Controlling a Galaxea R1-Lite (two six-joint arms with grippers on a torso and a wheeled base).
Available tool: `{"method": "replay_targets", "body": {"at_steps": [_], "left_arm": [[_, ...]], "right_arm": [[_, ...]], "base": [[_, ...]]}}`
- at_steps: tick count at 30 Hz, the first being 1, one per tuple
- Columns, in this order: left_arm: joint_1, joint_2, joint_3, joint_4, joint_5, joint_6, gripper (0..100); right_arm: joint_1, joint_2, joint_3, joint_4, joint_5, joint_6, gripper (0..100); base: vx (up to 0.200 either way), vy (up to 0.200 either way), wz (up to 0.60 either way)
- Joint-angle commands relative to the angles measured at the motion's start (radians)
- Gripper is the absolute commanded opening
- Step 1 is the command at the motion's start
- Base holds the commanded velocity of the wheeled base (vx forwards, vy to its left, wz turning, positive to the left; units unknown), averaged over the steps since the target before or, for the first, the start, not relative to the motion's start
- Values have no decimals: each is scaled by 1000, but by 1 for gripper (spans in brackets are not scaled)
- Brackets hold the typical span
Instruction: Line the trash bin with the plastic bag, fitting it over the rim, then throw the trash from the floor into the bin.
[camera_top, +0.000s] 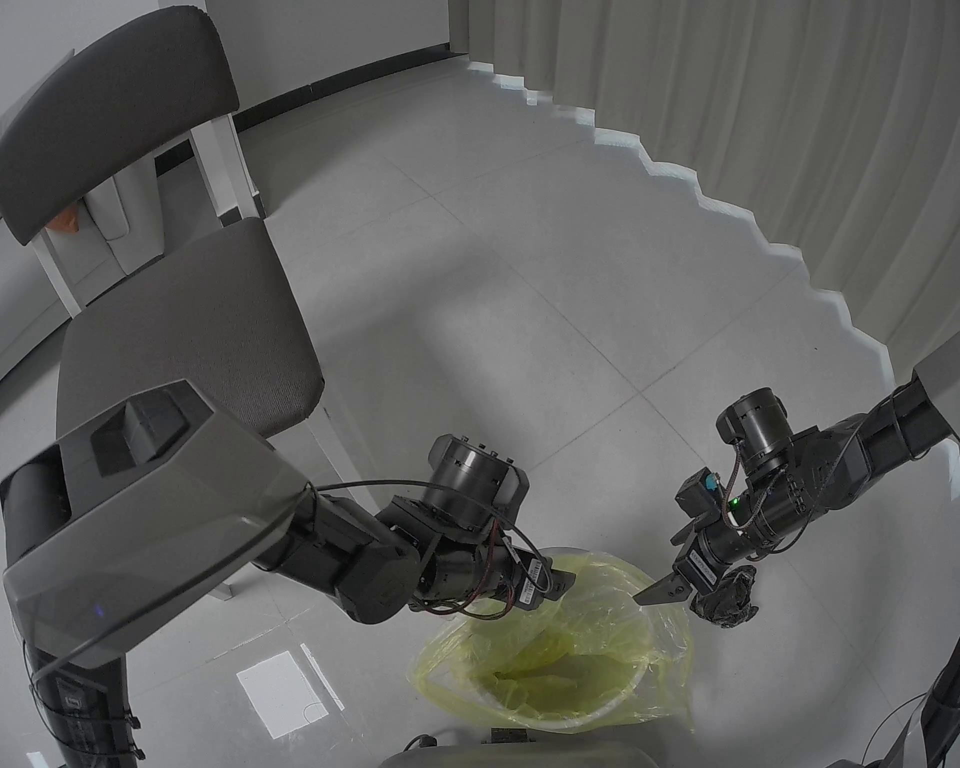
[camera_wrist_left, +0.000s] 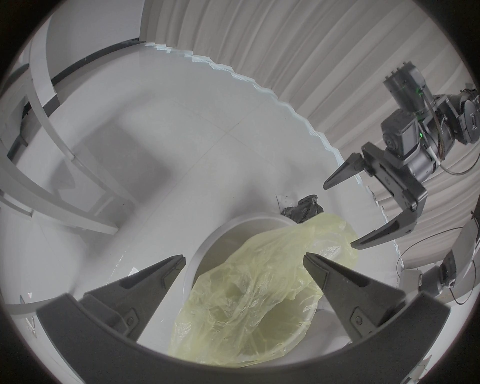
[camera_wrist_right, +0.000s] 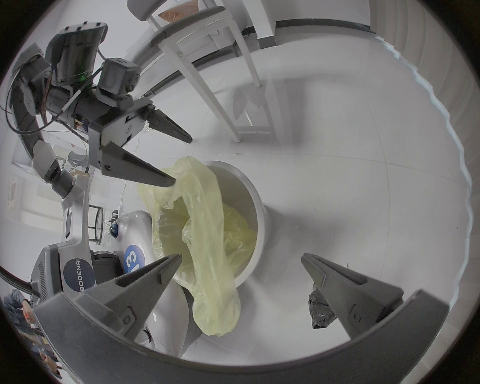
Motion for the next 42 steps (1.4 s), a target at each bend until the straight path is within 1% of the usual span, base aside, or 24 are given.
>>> {"method": "replay_targets", "body": {"at_steps": [1,13,20,27,28,33,34,42], "left_arm": [[11,24,4,-2,1,-2,100],[22,37,-5,-4,1,-2,100],[19,47,19,-54,-2,0,100],[16,57,19,-56,-2,-3,100],[16,60,19,-56,0,-3,100],[19,63,22,-59,-2,-3,100],[19,63,22,-65,-2,-5,0],[40,59,22,-82,0,0,0]], "right_arm": [[-1,14,0,-1,0,-1,100],[0,58,-28,-2,0,-3,100],[5,87,-42,-4,0,-3,100],[12,113,-54,-2,0,-4,100],[14,115,-56,-4,0,-6,0],[15,127,-74,-2,0,-3,0],[15,127,-74,-2,0,-3,0],[6,120,-83,-2,0,-3,0]], "base": [[0,0,0],[0,0,0],[0,0,0],[0,0,0],[0,0,0],[0,0,0],[0,0,0],[0,0,0]]}}
